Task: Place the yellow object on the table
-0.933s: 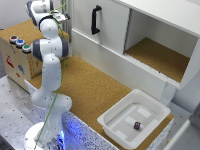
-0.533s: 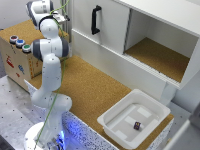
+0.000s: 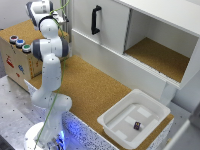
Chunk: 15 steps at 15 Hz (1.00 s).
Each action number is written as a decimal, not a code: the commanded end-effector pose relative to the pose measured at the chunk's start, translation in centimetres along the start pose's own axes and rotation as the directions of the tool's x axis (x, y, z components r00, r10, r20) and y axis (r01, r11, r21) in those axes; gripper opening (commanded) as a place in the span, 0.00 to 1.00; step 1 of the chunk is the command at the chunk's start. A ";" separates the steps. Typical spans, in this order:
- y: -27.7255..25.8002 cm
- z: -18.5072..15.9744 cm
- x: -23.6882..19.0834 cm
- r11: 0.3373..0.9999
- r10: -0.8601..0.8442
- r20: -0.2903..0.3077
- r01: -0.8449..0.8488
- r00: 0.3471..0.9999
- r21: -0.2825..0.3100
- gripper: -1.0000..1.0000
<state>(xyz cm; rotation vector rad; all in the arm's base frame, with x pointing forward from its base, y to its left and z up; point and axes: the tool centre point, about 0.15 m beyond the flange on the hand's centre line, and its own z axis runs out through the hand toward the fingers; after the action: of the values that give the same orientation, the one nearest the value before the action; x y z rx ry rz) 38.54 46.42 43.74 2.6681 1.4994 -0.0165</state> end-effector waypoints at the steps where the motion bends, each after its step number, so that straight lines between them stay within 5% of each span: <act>1: 2.7 -3.1 -3.2 0.985 0.169 -0.133 -0.166 0.977 0.037 0.00; 13: 10.2 -1.1 -19.3 0.832 0.553 -0.195 -0.548 0.810 0.086 0.00; 15: 12.3 -0.5 -21.9 0.789 0.610 -0.178 -0.612 0.772 0.050 0.00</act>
<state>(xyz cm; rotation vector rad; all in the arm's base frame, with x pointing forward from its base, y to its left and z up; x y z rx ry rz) 39.42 30.69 48.39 2.9226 0.7343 -0.0095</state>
